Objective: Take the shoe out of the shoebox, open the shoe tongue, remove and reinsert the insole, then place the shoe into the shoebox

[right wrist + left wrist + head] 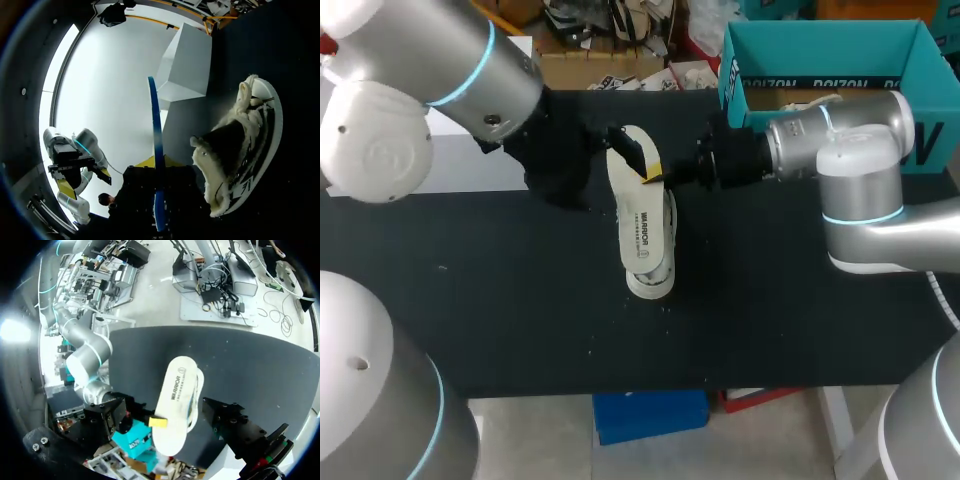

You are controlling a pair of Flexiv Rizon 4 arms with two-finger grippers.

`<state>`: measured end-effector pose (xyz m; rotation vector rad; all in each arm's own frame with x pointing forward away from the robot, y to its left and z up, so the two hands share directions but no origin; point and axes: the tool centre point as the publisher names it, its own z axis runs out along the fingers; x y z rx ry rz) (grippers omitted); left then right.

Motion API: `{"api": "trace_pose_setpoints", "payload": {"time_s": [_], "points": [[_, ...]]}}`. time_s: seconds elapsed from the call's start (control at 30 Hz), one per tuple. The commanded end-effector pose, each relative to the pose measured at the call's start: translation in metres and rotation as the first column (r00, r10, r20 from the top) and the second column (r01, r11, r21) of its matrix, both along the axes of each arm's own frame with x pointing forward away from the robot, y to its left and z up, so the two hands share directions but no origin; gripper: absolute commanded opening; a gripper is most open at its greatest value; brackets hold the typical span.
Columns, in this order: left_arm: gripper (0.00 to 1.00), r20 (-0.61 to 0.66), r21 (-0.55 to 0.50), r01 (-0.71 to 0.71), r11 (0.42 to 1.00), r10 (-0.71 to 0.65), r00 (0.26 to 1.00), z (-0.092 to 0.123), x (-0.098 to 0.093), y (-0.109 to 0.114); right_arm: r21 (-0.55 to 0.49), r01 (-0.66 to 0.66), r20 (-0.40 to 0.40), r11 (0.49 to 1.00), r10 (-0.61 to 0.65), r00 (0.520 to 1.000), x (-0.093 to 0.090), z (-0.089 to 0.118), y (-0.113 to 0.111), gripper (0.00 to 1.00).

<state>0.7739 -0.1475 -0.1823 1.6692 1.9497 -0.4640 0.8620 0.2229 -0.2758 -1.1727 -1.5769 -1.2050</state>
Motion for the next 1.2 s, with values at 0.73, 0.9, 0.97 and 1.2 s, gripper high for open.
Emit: {"api": "trace_pose_setpoints", "payload": {"time_s": [0.73, 0.9, 0.97, 1.2], "points": [[1.0, 0.016, -0.596, -0.045, 0.802, 0.068, 0.998, -0.05, 0.004, 0.049, 0.001, 0.001, 0.0, 1.0, -0.001, 1.0, 0.0, -0.001, 0.001, 0.0], [1.0, 0.033, -0.668, -0.045, 0.742, 0.09, 0.995, -0.057, 0.009, 0.058, 0.001, 0.001, 0.0, 1.0, -0.001, 1.0, 0.0, -0.001, 0.001, 0.0], [1.0, 0.033, -0.668, -0.045, 0.742, 0.09, 0.995, -0.057, 0.009, 0.058, 0.001, 0.001, 0.0, 1.0, -0.001, 1.0, 0.0, -0.001, 0.001, 0.0], [1.0, 0.033, -0.668, -0.045, 0.742, 0.09, 0.995, -0.057, 0.009, 0.058, 0.001, 0.001, 0.0, 1.0, -0.001, 1.0, 0.0, -0.001, 0.001, 0.0]]}}
